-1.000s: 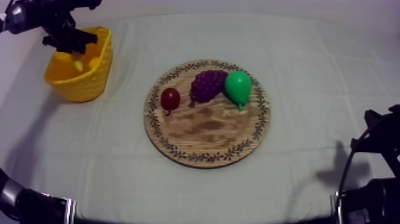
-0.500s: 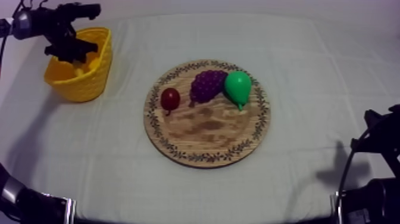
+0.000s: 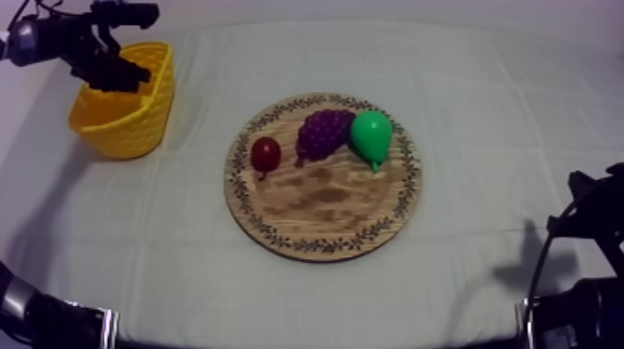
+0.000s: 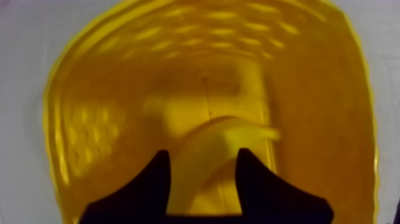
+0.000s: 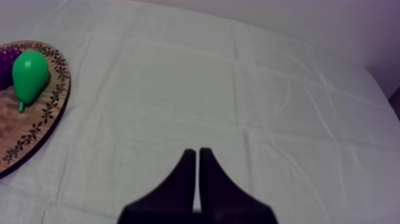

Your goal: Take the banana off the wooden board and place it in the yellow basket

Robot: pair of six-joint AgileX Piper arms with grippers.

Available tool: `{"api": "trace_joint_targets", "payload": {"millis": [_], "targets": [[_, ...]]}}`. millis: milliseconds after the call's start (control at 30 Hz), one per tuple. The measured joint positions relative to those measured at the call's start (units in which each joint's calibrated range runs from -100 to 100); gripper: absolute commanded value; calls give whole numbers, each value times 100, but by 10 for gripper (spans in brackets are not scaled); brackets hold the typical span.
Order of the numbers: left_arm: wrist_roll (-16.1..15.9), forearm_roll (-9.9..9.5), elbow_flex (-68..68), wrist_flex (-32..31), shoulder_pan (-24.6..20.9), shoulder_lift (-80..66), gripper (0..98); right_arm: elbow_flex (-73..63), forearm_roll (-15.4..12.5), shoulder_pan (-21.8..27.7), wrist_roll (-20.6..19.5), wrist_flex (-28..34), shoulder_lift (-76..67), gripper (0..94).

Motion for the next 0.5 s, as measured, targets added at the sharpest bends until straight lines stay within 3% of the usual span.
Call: {"api": "trace_joint_targets", "payload": {"millis": [267,500], "targets": [[50,140,1143,-833,44,-1023,64,0,0,0,0,0,0,3],[310,133,2543,-1215,156,-2574,7,0,0,0,0,0,0,3]]}}
